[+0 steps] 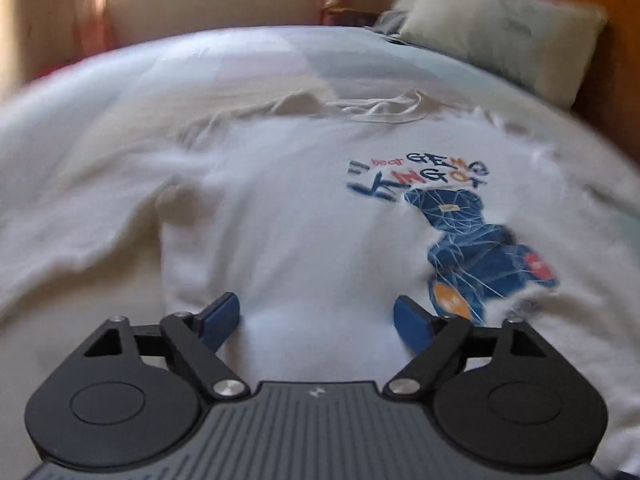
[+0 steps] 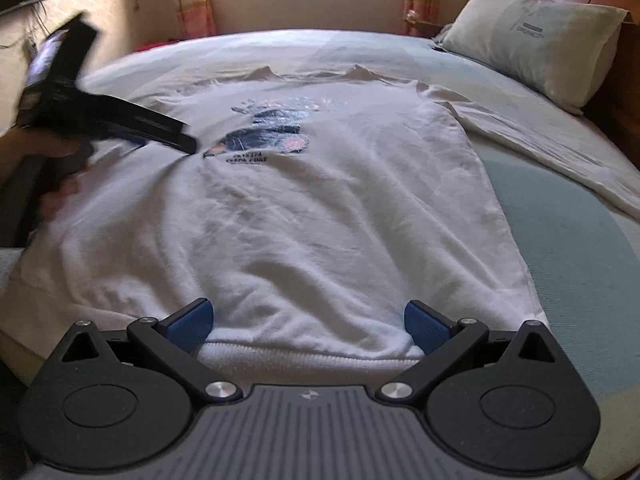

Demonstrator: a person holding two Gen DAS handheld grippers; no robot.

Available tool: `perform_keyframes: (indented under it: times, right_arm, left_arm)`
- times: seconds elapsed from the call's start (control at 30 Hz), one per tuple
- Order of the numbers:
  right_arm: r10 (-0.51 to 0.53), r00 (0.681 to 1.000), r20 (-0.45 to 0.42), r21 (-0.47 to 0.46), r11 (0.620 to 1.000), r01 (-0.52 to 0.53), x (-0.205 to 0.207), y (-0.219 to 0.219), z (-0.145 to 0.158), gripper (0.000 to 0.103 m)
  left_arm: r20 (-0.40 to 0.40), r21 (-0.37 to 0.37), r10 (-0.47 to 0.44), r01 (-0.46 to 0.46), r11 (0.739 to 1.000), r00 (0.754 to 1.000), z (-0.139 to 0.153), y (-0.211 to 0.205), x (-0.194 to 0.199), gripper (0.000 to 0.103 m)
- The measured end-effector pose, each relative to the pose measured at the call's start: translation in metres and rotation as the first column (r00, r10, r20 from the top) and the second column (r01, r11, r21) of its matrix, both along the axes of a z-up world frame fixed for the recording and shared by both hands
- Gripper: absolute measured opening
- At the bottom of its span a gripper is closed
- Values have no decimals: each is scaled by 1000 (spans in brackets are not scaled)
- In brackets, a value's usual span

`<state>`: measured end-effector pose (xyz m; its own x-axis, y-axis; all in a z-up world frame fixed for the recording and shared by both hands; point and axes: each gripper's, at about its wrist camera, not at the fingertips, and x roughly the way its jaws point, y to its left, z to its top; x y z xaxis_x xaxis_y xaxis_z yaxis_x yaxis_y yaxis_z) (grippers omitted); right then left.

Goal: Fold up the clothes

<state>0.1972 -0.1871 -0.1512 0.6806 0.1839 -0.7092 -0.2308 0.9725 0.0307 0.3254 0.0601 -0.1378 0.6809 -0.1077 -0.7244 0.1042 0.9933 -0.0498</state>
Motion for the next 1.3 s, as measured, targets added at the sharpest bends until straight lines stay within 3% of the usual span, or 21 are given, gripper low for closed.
perform_keyframes:
  times: [0.13, 0.3, 0.4, 0.47, 0.57, 0.67, 0.77, 0.9, 1.0, 1.1, 1.3]
  right_arm:
    - [-30, 999, 15, -6, 1000, 30, -1, 3, -2, 103]
    - [-75, 997, 25, -15, 997, 75, 0, 9, -2, 103]
    - [-71, 997, -4, -29, 997, 71, 3, 10, 2, 103]
    - [-63, 997, -37, -20, 998, 63, 11, 10, 11, 103]
    - [-63, 996, 59, 24, 998, 62, 25, 6, 36, 103]
    - [-27, 984, 176, -30, 999, 33, 69, 12, 61, 103]
    - [2, 975, 223, -67, 998, 13, 129, 20, 65, 103]
    - [-21, 985, 171, 0, 1000, 22, 208, 10, 40, 103]
    - [-41, 991, 124, -3, 999, 41, 238, 1, 12, 103]
    - [-93, 992, 88, 25, 996, 91, 238, -18, -4, 103]
    - [-107, 992, 68, 14, 994, 106, 178, -39, -1, 103]
  left_arm:
    - [-58, -7, -99, 99, 995, 993, 10, -4, -25, 90]
    - [21, 38, -23, 22, 999, 1000, 23, 0, 9, 90]
    - [-59, -27, -41, 39, 999, 997, 4, 5, 21, 90]
    - [-44, 4, -62, 62, 998, 997, 0, 2, 15, 91]
    - [-50, -8, -90, 90, 996, 995, 1, 3, 11, 94]
    - [-43, -2, -114, 114, 993, 993, 0, 3, 7, 96]
    - [-42, -18, -117, 116, 993, 992, 0, 7, 13, 96]
    - [-39, -36, -116, 115, 993, 992, 0, 11, 14, 98]
    - [-35, -31, -120, 119, 992, 992, -1, 11, 12, 99]
    - [-31, -16, -130, 130, 991, 991, -2, 9, 11, 101]
    - [-28, -6, -129, 129, 992, 991, -4, 7, 11, 102]
